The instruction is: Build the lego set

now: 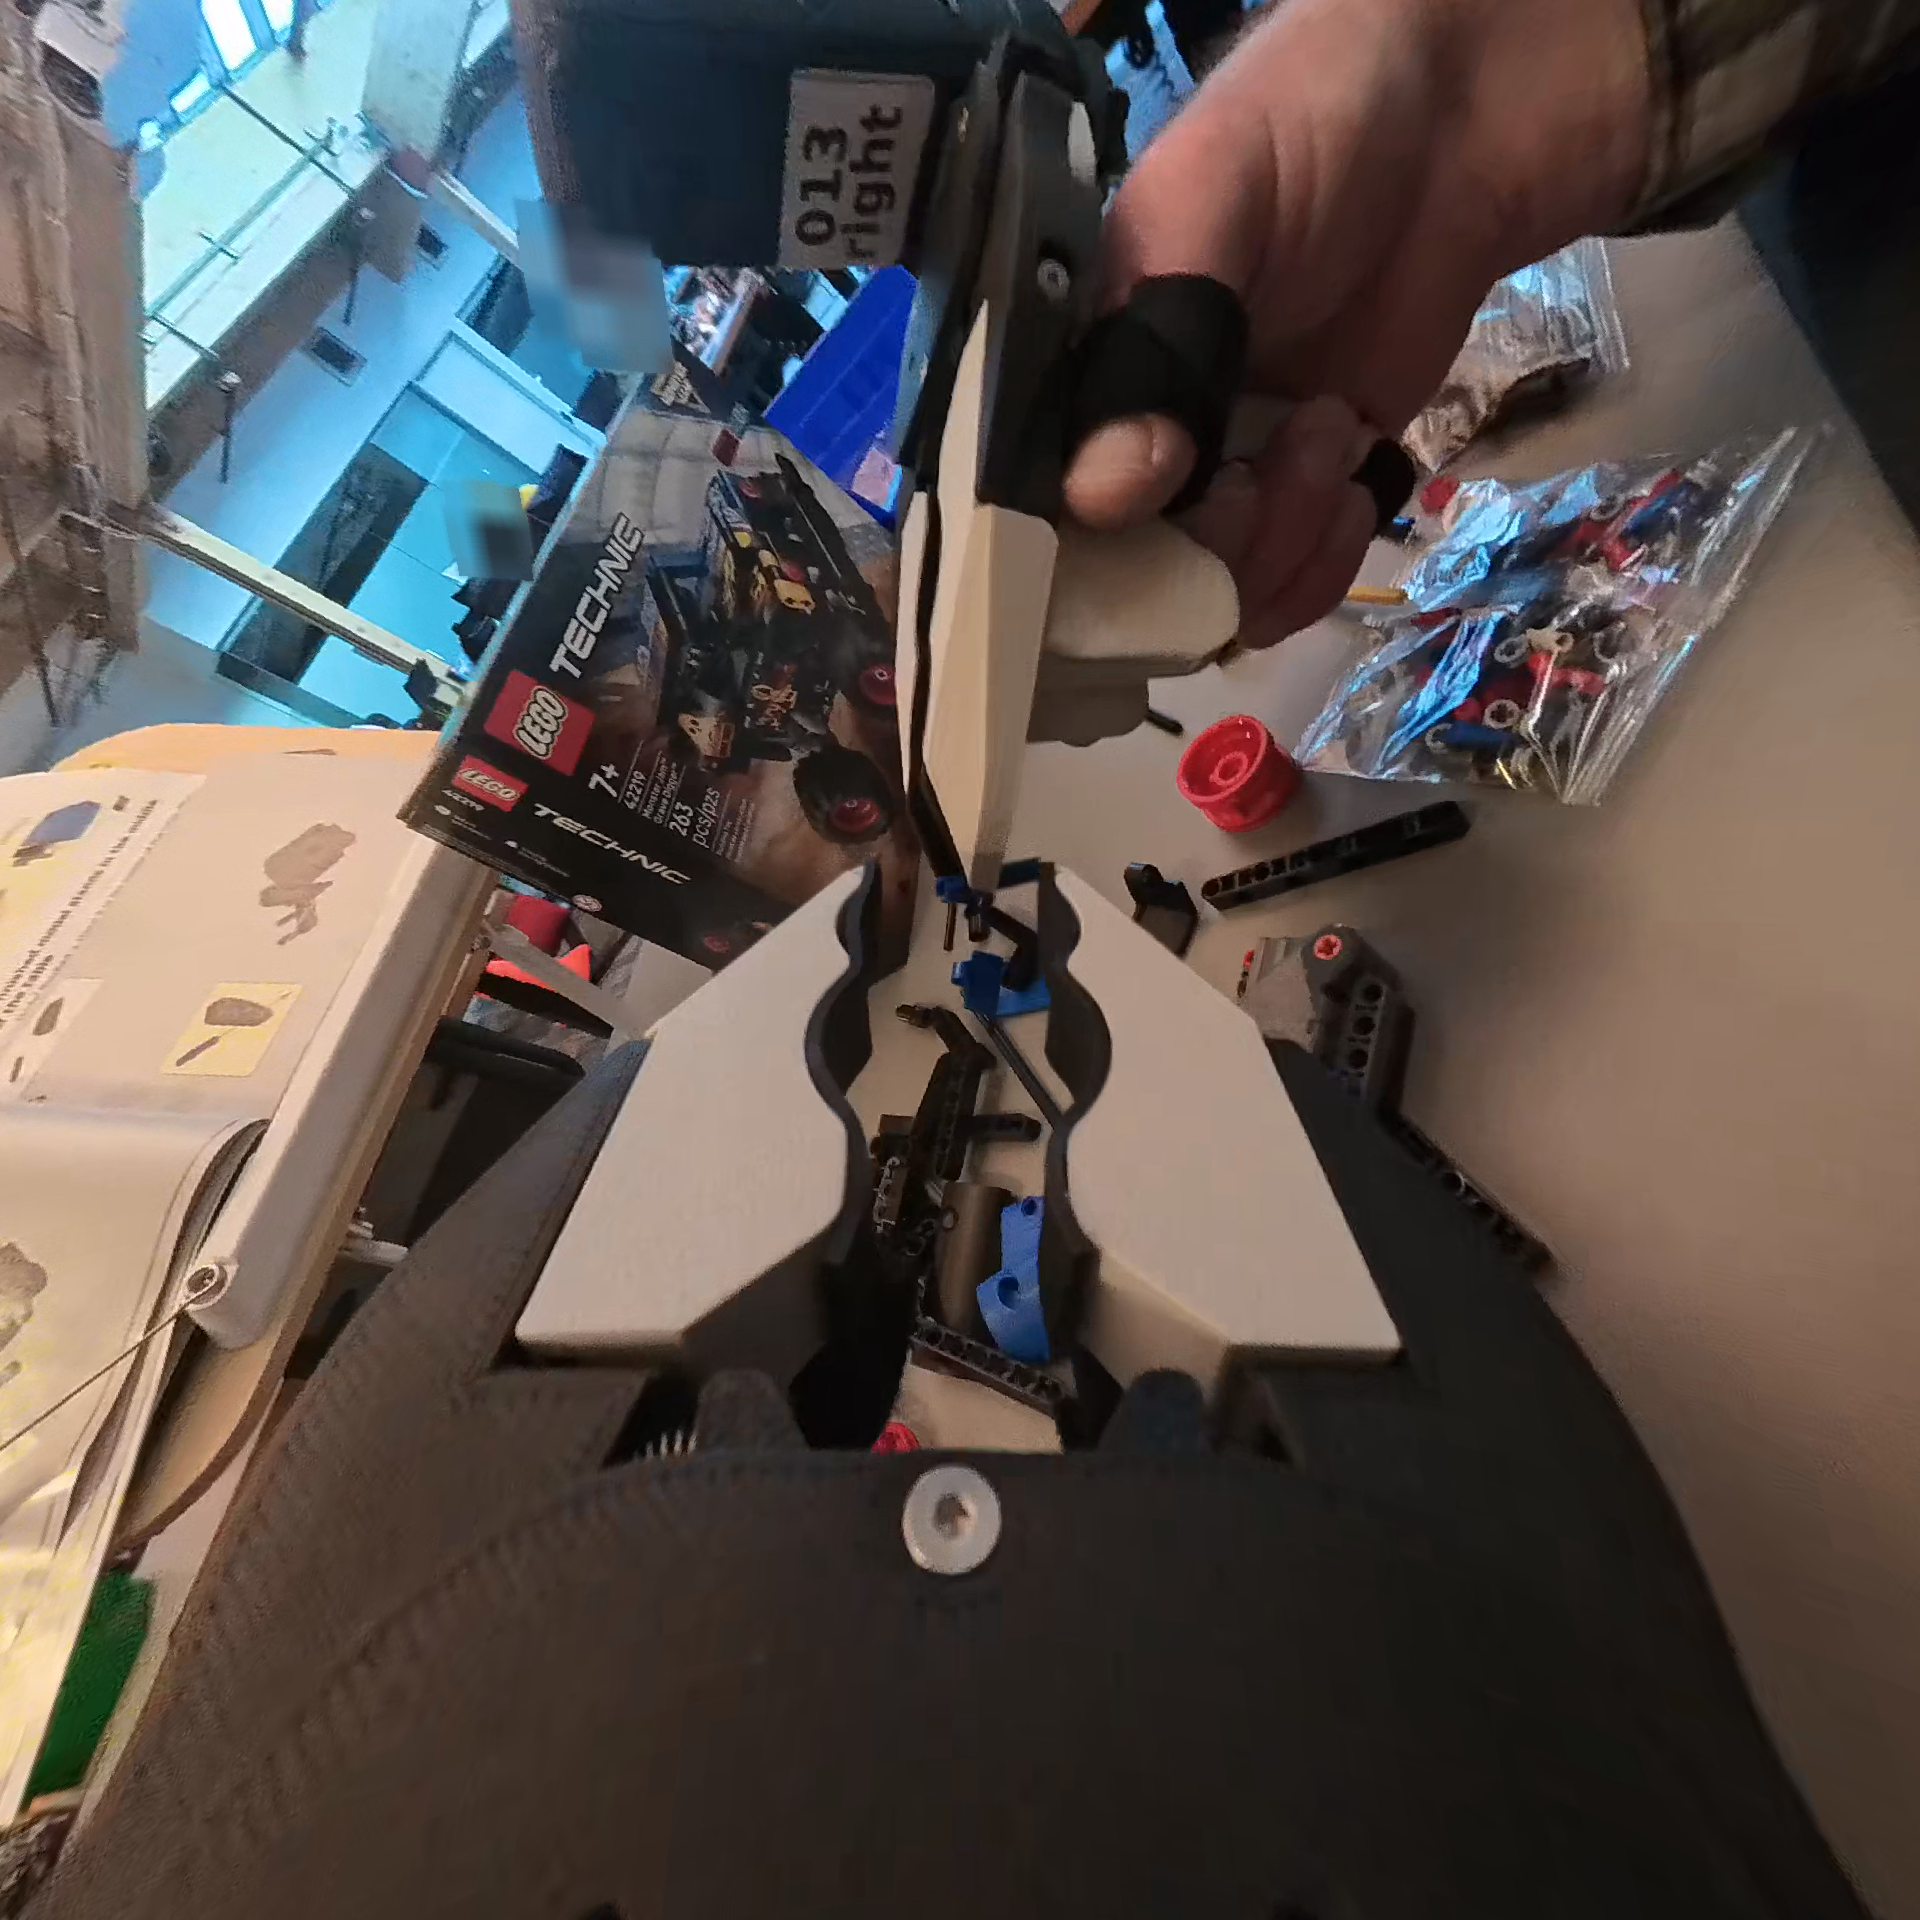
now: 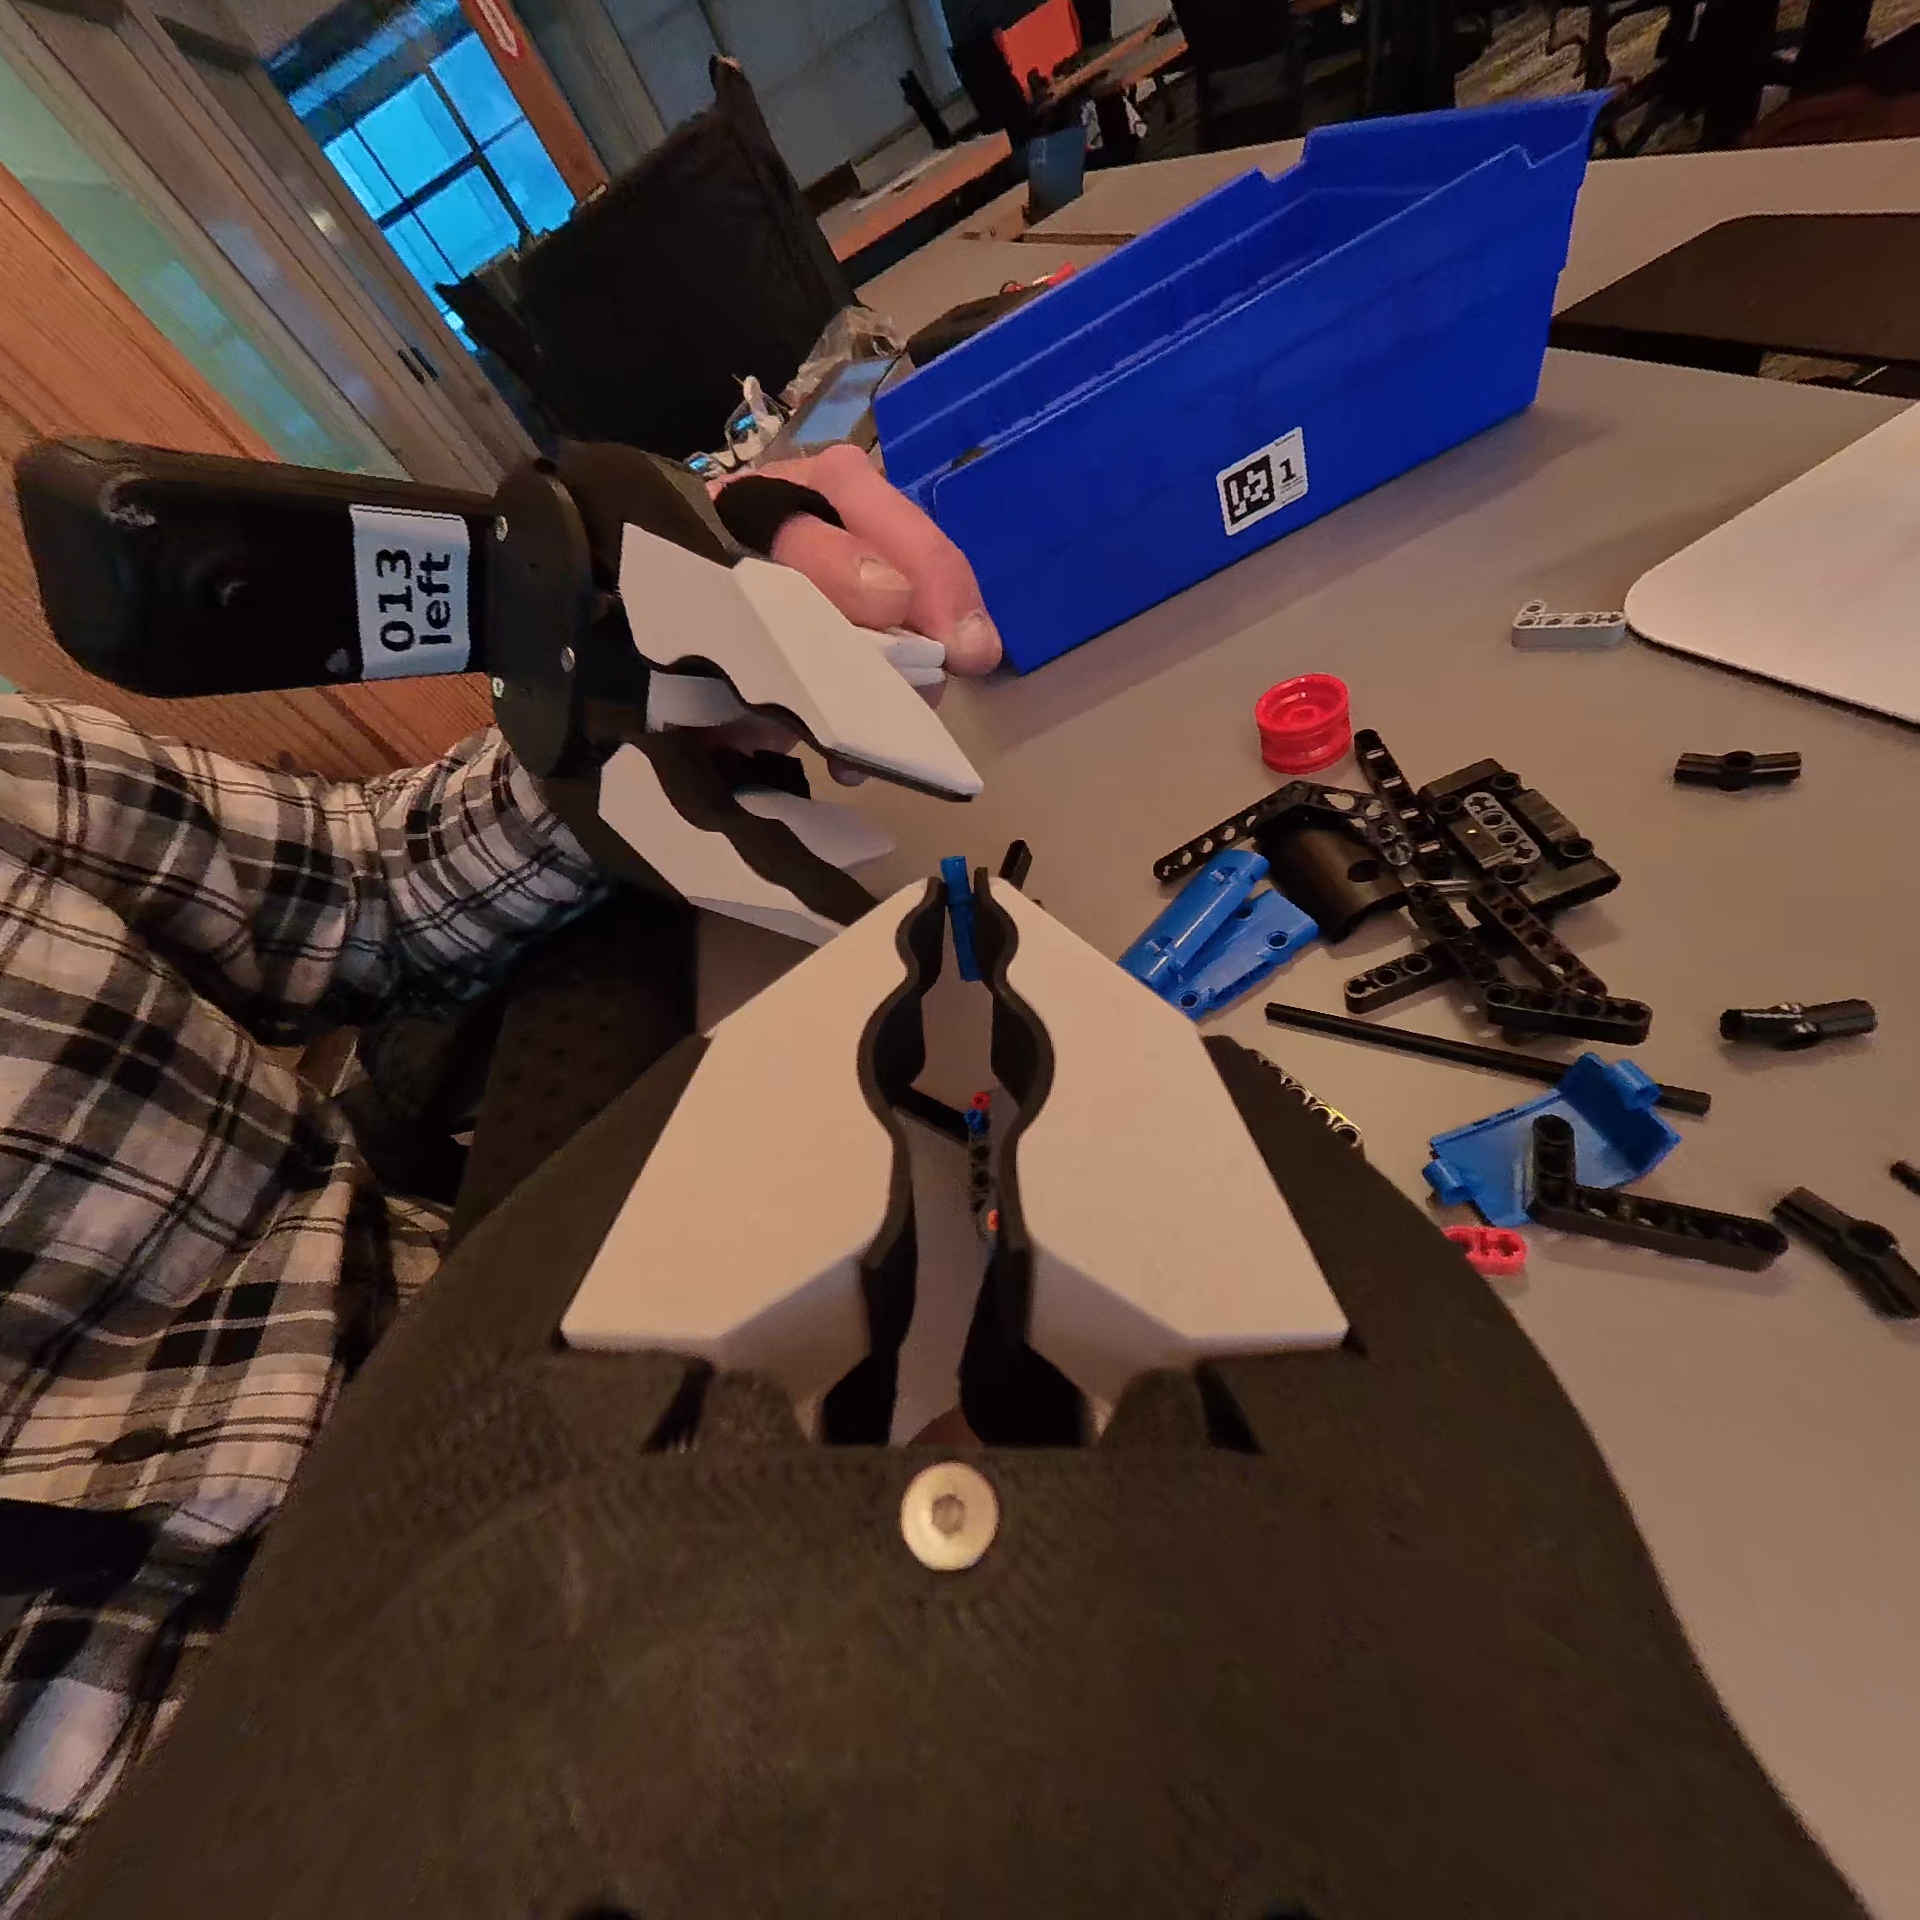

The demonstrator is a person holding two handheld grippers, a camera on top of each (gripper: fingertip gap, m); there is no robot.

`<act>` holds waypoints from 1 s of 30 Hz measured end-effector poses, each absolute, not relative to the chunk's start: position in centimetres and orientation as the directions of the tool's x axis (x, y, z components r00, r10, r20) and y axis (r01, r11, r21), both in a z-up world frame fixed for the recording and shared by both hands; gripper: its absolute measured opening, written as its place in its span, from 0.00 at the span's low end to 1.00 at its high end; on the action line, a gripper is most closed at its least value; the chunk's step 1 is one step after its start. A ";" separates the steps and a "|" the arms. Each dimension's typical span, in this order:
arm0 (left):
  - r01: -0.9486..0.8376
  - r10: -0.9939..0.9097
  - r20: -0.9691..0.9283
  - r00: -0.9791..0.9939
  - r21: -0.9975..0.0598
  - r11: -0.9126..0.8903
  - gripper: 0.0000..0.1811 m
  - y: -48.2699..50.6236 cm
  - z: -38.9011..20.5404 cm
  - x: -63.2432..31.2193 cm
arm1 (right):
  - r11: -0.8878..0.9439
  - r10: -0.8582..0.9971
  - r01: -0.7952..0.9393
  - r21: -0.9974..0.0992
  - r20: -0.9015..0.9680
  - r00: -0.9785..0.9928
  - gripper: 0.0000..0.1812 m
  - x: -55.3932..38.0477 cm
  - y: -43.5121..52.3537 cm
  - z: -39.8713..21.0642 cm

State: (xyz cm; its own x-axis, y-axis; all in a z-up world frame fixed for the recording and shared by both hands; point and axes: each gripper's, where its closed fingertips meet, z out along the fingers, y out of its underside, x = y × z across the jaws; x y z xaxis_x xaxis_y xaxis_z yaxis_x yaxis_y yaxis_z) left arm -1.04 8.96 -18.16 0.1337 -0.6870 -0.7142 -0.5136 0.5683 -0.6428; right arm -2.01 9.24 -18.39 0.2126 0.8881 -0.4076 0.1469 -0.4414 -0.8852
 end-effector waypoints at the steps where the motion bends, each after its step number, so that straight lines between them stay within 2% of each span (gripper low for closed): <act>1: -0.521 -0.687 -0.716 0.124 -0.636 0.569 0.15 8.9 -18.4 -1.0 | -0.444 0.889 0.152 -0.883 -0.413 0.198 0.02 -2.0 9.0 -18.4; 6: -0.585 -0.612 -0.788 0.071 -0.530 0.614 0.07 8.9 -19.2 -0.4 | -0.486 0.872 0.165 -0.858 -0.463 0.162 0.02 -2.1 8.3 -18.7; 9: -0.592 -0.606 -0.785 0.126 -0.549 0.589 0.05 9.4 -18.4 -0.2 | -0.519 0.850 0.100 -0.849 -0.502 0.158 0.02 -1.8 8.9 -17.9; 12: -0.630 -0.552 -0.814 0.177 -0.525 0.572 0.04 10.4 -18.1 -0.1 | -0.521 0.840 0.049 -0.852 -0.502 0.206 0.02 -1.7 9.9 -17.6; 24: -0.652 -0.536 -0.780 0.323 -0.594 0.472 0.03 12.0 -17.1 -0.1 | -0.485 0.820 -0.073 -0.872 -0.482 0.309 0.02 -1.7 11.6 -16.7; 30: -0.633 -0.565 -0.726 0.391 -0.658 0.408 0.03 12.6 -17.0 -0.3 | -0.390 0.829 -0.062 -0.919 -0.380 0.410 0.02 -1.7 12.3 -16.5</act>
State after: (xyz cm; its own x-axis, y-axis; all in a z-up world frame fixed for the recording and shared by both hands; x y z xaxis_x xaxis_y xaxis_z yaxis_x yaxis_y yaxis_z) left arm -0.25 12.58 -16.98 0.3913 -0.5650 -0.7264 -0.6326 0.4082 -0.6582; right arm -1.69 12.26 -16.47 0.4105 0.8291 -0.3796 -0.0619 -0.3899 -0.9188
